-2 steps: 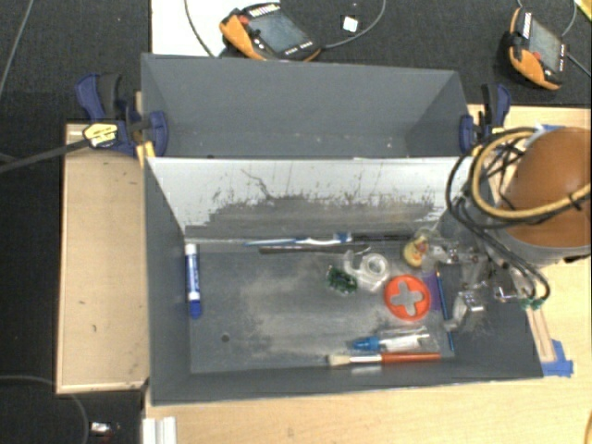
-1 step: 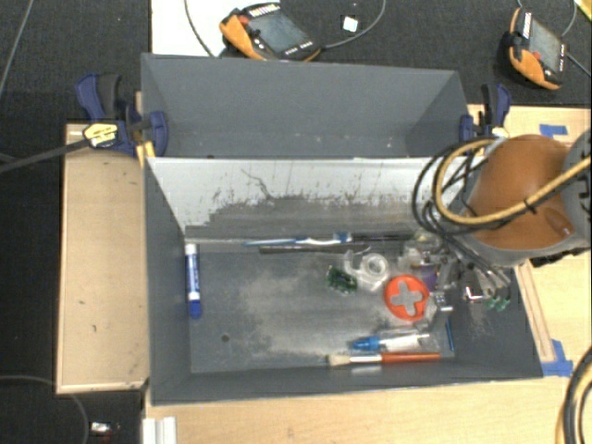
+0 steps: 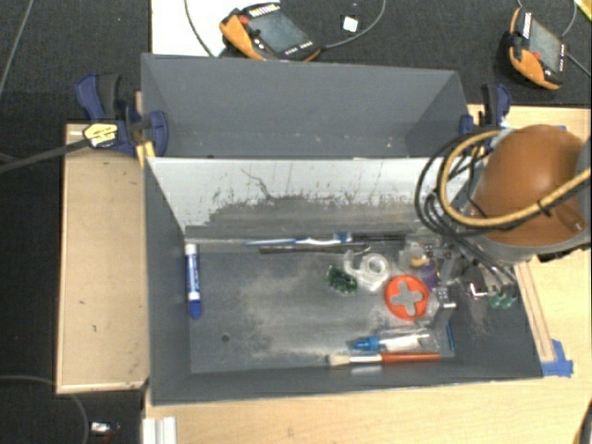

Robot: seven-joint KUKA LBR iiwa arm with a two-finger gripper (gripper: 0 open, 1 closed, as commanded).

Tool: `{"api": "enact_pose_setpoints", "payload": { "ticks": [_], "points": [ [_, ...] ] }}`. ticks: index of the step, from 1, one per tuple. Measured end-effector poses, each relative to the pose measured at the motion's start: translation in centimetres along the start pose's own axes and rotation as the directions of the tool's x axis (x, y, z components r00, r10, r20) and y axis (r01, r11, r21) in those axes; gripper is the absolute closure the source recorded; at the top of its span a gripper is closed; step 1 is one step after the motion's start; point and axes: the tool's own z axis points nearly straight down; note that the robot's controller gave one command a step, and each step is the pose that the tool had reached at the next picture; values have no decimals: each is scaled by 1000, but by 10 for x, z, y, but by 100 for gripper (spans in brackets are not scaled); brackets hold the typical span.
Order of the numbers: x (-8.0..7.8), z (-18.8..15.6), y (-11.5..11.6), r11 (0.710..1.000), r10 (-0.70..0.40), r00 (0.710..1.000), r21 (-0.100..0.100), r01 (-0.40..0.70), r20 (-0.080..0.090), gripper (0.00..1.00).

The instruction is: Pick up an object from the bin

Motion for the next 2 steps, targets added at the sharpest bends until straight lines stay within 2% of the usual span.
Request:
{"api": "enact_pose_setpoints", "payload": {
  "ticks": [1, 2],
  "points": [
    [9, 103, -60, 997, -82, 997, -1, 82, -9, 0],
    [0, 97, -32, 961, -276, 961, 3, 276, 13, 100]
  ]
}}
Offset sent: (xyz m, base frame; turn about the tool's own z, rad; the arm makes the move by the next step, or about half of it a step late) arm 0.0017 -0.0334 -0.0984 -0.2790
